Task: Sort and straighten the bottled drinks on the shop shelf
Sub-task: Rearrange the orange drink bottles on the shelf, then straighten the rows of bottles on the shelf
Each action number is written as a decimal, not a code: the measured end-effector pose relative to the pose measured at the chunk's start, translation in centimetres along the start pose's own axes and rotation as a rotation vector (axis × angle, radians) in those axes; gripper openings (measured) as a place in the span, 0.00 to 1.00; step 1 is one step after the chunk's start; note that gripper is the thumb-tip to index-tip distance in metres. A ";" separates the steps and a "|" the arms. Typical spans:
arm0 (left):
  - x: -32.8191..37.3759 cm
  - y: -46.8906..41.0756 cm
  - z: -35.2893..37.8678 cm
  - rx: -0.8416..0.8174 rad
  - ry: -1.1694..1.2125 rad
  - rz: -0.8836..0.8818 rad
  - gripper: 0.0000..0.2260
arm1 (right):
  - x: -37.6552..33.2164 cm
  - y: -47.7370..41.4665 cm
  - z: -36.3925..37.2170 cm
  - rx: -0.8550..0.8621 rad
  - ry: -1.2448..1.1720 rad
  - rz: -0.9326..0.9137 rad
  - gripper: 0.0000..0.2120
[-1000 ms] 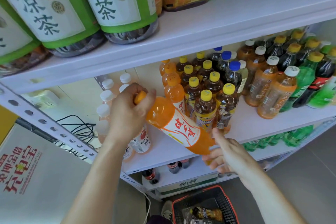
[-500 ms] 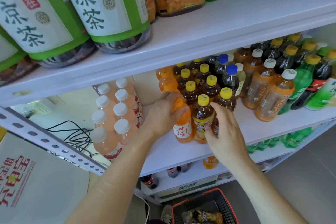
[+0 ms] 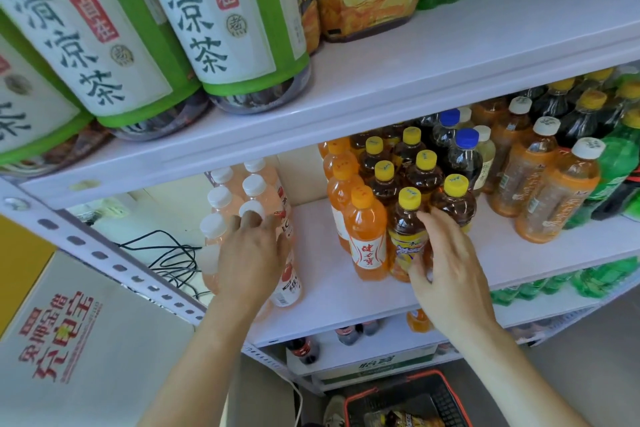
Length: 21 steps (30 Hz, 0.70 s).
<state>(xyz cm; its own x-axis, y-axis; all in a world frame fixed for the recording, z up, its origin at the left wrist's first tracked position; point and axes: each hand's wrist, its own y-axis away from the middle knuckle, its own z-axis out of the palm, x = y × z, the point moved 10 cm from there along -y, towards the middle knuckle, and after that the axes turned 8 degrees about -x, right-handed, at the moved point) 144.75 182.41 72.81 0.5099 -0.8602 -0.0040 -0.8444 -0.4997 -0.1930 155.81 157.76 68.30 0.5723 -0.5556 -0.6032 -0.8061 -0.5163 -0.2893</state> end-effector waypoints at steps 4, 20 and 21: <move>-1.2 0.4 1.8 -0.131 -0.154 -0.019 0.14 | -2.3 1.6 -0.7 0.136 -0.073 -0.132 0.23; 1.5 4.3 -7.6 0.024 0.384 0.158 0.05 | -5.6 6.3 9.2 -0.683 -0.561 -0.064 0.45; 0.8 4.0 -8.3 0.008 0.502 0.094 0.05 | -5.7 6.1 8.3 -0.669 -0.623 -0.057 0.45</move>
<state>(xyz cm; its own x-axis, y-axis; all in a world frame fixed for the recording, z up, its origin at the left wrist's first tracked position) 140.42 178.84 80.14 0.2885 -0.8451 0.4501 -0.8805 -0.4188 -0.2220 146.36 163.23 63.80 0.2670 -0.1661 -0.9493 -0.4123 -0.9100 0.0433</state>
